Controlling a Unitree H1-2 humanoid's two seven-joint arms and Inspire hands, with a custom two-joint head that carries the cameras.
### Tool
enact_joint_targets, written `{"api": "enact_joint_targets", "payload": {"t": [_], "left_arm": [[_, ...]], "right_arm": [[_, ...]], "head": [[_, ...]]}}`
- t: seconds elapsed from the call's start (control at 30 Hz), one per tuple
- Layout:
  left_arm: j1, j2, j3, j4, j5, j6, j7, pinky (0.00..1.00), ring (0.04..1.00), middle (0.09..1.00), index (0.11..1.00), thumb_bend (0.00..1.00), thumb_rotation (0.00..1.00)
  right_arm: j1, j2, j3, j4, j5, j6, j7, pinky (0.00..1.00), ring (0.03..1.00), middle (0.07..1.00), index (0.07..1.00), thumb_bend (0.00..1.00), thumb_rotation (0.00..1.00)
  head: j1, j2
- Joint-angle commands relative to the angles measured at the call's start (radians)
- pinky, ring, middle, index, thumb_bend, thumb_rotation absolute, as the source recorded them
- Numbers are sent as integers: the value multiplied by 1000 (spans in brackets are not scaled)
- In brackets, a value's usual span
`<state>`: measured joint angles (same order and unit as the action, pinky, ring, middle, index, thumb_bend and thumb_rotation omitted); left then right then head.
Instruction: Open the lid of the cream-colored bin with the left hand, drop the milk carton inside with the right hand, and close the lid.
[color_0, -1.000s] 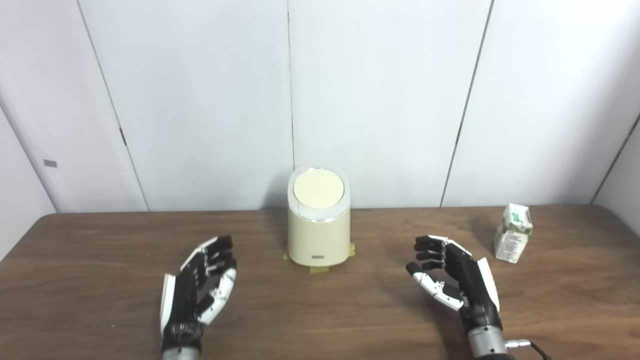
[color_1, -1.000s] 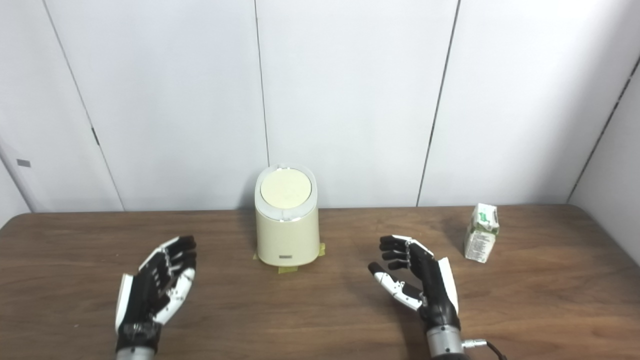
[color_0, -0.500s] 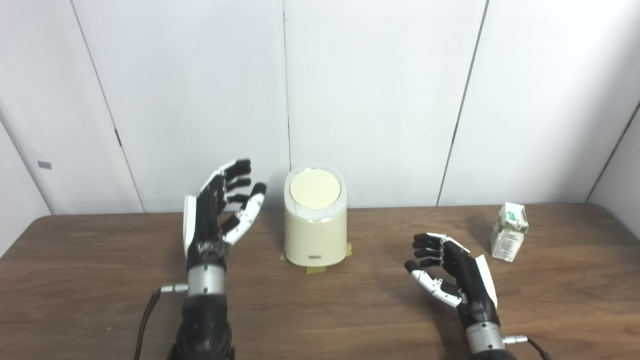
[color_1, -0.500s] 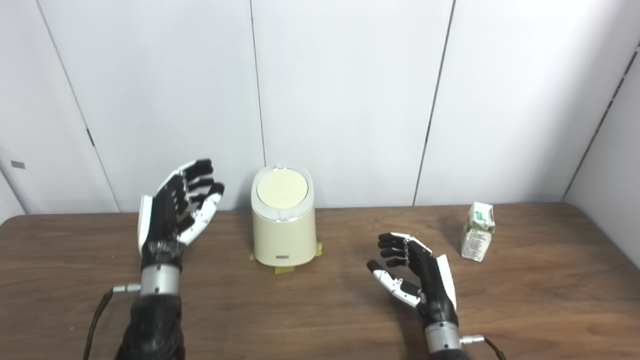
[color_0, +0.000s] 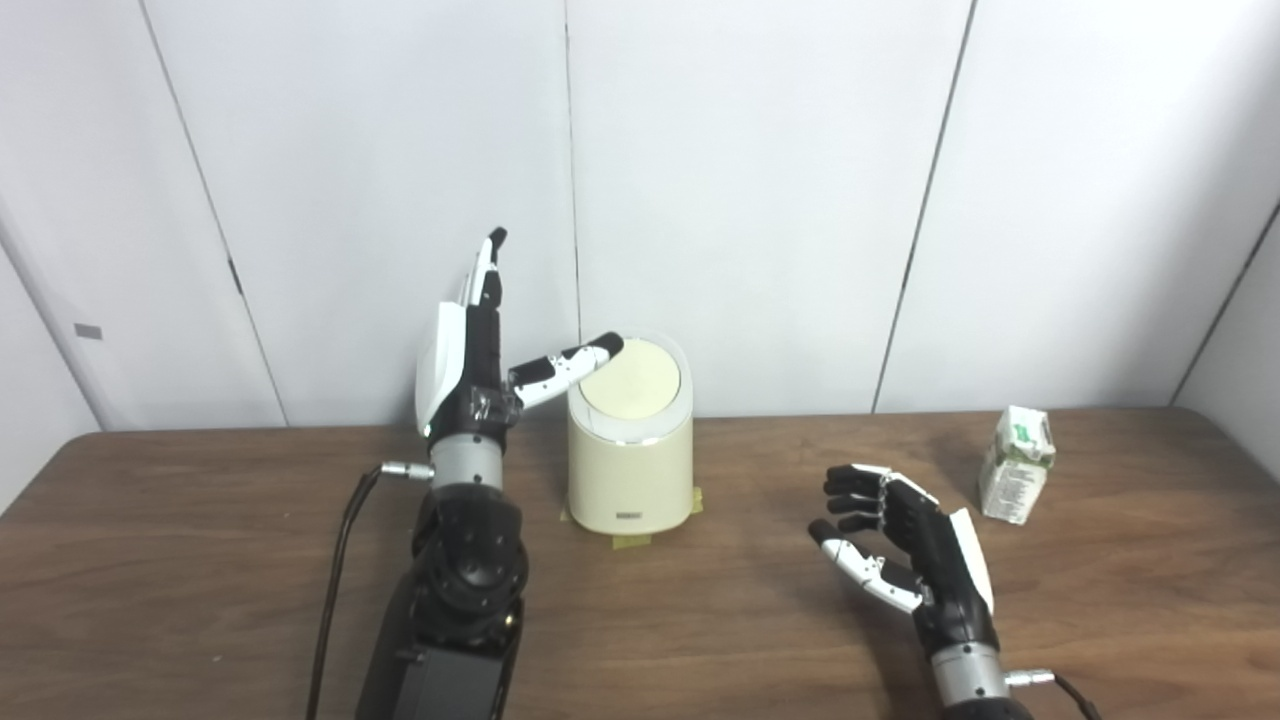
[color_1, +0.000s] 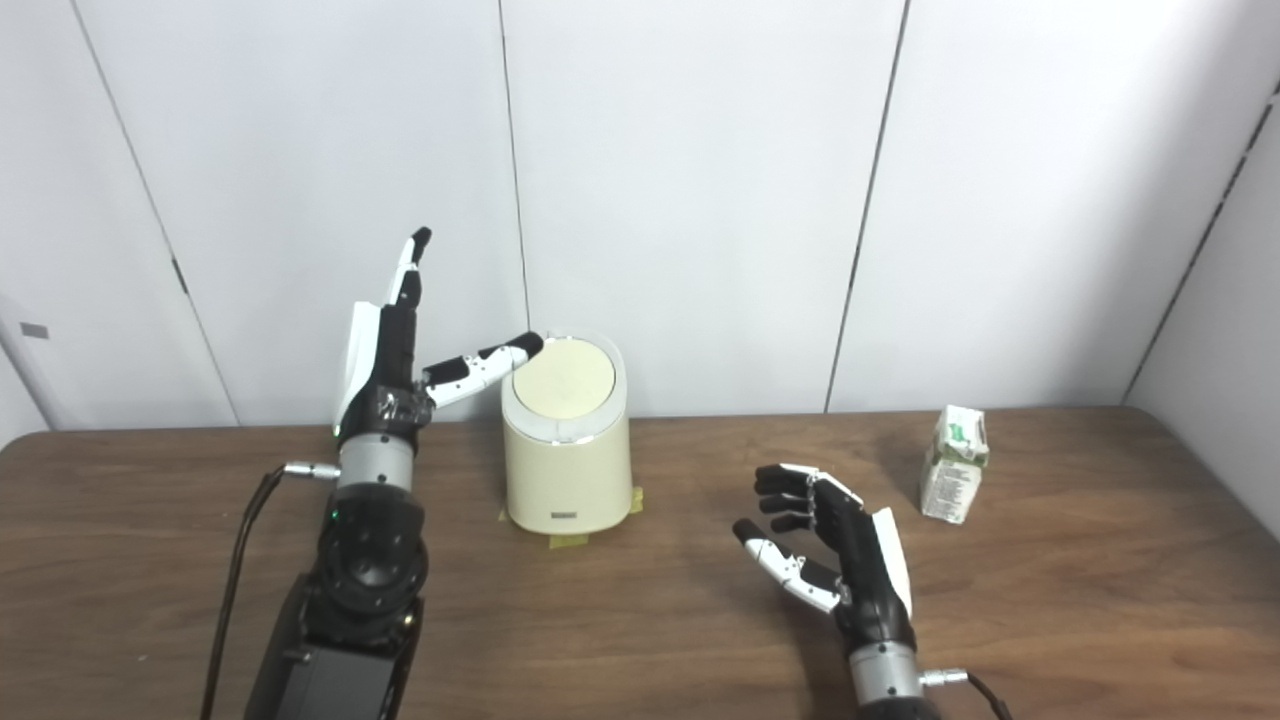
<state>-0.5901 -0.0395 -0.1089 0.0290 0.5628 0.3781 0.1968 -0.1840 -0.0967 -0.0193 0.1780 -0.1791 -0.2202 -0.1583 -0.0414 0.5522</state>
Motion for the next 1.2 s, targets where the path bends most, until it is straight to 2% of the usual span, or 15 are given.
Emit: {"api": "enact_joint_targets", "payload": {"t": [0.0, 0.07, 0.33, 0.7, 0.87, 0.97, 1.17], "left_arm": [[-73, -4, -19, 20, 36, 6, 20, 1000, 1000, 1000, 1000, 824, 269], [-87, -5, -31, 52, 47, 14, 29, 1000, 1000, 1000, 1000, 827, 262], [-127, -1, -59, 165, 91, 52, 63, 1000, 1000, 1000, 1000, 876, 247], [-168, -7, -59, 312, 84, 56, 128, 1000, 1000, 1000, 1000, 830, 229], [-184, 0, -66, 345, 84, 64, 128, 1000, 1000, 1000, 1000, 749, 255], [-189, 4, -72, 352, 81, 67, 123, 1000, 1000, 1000, 1000, 736, 250], [-184, 32, -108, 340, 92, 67, 95, 1000, 1000, 1000, 1000, 823, 258]], "right_arm": [[35, -16, 1, 43, -20, -28, -3, 554, 628, 653, 634, 302, 241], [36, -16, 3, 40, -26, -29, -6, 556, 630, 653, 634, 301, 254], [40, -15, 6, 30, -34, -26, -9, 554, 628, 653, 637, 281, 190], [42, -12, 10, 34, -42, -39, -19, 551, 628, 651, 636, 284, 202], [42, -10, 11, 34, -34, -35, -15, 551, 632, 653, 636, 285, 197], [44, -10, 13, 27, -42, -27, -19, 546, 629, 653, 637, 284, 204], [44, -7, 11, 26, -28, -31, -13, 544, 620, 646, 634, 283, 191]], "head": [[0, 1], [-4, -1], [-11, -8], [-15, -11], [-16, -13], [-18, -13], [-17, -14]]}}
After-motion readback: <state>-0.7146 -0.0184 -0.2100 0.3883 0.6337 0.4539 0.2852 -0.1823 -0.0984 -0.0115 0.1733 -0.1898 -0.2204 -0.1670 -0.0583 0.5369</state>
